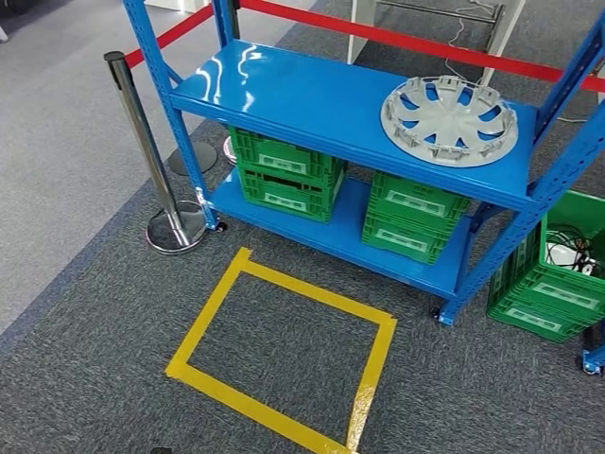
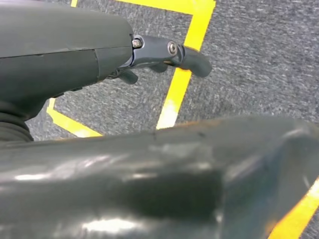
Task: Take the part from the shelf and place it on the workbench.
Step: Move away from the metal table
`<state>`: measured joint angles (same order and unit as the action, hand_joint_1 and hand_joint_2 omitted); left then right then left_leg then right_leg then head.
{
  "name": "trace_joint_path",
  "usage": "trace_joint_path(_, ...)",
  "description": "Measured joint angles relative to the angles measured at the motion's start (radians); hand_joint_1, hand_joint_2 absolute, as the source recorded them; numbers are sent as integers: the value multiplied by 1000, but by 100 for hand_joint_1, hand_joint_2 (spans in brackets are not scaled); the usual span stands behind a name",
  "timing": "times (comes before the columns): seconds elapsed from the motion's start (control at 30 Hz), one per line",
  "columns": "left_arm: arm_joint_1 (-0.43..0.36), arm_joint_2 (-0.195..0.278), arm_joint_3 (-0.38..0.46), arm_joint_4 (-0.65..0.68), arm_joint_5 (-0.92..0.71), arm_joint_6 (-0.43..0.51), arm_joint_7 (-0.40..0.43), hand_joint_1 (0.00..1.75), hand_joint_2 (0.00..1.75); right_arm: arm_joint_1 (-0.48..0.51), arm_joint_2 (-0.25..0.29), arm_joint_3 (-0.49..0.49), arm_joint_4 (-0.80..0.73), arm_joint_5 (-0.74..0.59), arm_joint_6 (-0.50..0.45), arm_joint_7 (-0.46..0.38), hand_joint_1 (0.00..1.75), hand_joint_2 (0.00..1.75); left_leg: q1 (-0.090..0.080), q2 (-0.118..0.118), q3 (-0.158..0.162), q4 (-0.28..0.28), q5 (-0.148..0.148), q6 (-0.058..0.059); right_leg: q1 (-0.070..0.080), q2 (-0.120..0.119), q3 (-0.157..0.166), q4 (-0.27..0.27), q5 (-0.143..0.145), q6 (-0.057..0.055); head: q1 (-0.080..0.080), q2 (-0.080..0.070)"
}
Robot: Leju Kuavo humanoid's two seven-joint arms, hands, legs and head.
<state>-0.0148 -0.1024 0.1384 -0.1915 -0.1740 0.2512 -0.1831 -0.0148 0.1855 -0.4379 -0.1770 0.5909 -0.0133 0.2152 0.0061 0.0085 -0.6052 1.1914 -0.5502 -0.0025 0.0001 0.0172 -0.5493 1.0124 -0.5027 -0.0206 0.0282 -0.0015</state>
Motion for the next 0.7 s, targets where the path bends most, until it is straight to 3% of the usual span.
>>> trace_joint_path(0.07,-2,0,3,0,3,0,0,0,0,0,1,0,0,4,6,-3,0,0,-4,-4,51,-119,34,13,1,5,0,4,-2,15,0,0)
trace_joint_path(0.13,-3,1,7,0,8,1,-1,0,0,-1,2,0,0,6,9,-4,0,0,-5,-6,92,-199,43,29,1,4,-17,41,-19,38,4,0)
trace_joint_path(0.17,-3,1,9,0,9,1,-1,0,0,-1,2,0,0,7,10,-5,0,0,-3,-5,99,-204,43,35,-1,0,-42,90,-39,47,6,0)
trace_joint_path(0.23,-2,1,10,0,10,1,-1,0,0,-2,2,0,0,7,9,-8,0,0,-4,-2,105,-204,36,39,-2,-4,-116,219,-92,56,9,0)
trace_joint_path(0.27,-1,1,10,0,10,1,-1,0,0,-1,2,0,0,7,9,-9,0,0,-5,-1,109,-204,32,39,-3,-5,-150,269,-105,59,9,0)
trace_joint_path(0.3,1,0,10,0,10,1,-1,0,0,0,1,0,0,7,9,-9,0,0,-4,0,115,-204,26,39,-3,-6,-168,285,-98,61,9,0)
trace_joint_path(0.33,2,0,10,0,10,1,-1,0,0,2,1,0,0,7,9,-9,0,0,-4,1,123,-204,19,37,-4,-6,-167,262,-71,61,9,0)
trace_joint_path(0.4,4,0,10,0,10,1,-1,0,0,7,0,0,0,7,8,-9,0,0,-3,1,145,-204,1,31,-8,-9,-125,141,13,62,9,0)
trace_joint_path(0.47,5,1,12,0,10,1,-1,0,0,8,0,0,0,7,8,-9,0,0,-5,1,158,-203,-17,19,-4,-17,-90,45,39,54,8,0)
trace_joint_path(0.6,0,-1,16,0,10,1,-1,0,0,11,0,0,0,8,9,-9,0,0,-5,4,168,-173,-23,-2,0,-18,-56,20,23,17,5,0)
trace_joint_path(0.63,-3,-1,17,0,10,1,-1,0,0,11,0,0,0,8,9,-9,0,0,-4,3,147,-132,-16,-7,-1,-18,-44,17,18,11,4,0)
trace_joint_path(0.7,-5,-1,18,0,10,1,-1,0,0,10,0,0,0,8,9,-9,0,0,-3,1,65,-3,-25,-15,-2,-17,-20,12,5,2,2,0)
